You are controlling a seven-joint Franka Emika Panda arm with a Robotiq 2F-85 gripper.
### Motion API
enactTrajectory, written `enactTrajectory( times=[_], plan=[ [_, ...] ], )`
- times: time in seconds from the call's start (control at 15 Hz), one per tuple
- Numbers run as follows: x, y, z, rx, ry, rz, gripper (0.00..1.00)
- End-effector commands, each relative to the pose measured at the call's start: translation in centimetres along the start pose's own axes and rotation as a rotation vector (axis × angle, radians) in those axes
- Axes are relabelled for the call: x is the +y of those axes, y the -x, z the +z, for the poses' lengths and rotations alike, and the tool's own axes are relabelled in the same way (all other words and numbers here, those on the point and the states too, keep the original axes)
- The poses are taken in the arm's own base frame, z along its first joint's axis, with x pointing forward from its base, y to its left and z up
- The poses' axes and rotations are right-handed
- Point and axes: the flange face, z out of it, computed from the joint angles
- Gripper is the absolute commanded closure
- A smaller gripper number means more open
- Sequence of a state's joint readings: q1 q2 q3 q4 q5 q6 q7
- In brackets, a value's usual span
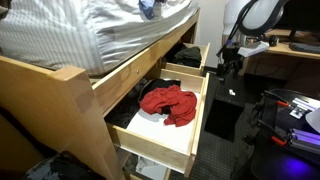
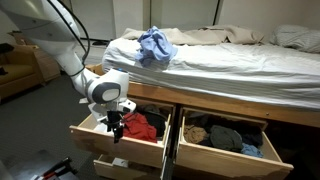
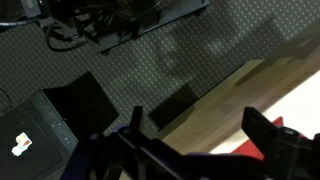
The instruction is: Close the top drawers
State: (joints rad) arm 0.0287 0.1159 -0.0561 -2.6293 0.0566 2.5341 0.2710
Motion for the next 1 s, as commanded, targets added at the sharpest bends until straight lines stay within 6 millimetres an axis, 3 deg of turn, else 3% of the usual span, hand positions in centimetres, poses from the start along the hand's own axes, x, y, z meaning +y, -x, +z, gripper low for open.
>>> enactTrajectory(
  times=[0.0, 0.07, 0.13, 0.2, 0.33, 0.53, 0.87, 0.93],
  plan=[
    [3.0, -1.4, 7.9, 0.021, 0.044, 0.191, 0.00],
    [3.9, -1.9, 10.0, 0.022, 0.055, 0.255, 0.00],
    [2.5, -1.0, 6.3, 0.018, 0.031, 0.175, 0.00],
    [3.4, -1.1, 8.4, 0.015, 0.042, 0.213, 0.00],
    [4.0, -1.4, 10.6, 0.005, 0.059, 0.241, 0.00],
    [4.0, -2.4, 11.1, 0.100, 0.011, 0.356, 0.00],
    [5.7, -3.6, 13.3, 0.281, -0.076, 0.582, 0.00],
    [5.1, -3.2, 12.2, 0.247, -0.049, 0.510, 0.00]
  ],
)
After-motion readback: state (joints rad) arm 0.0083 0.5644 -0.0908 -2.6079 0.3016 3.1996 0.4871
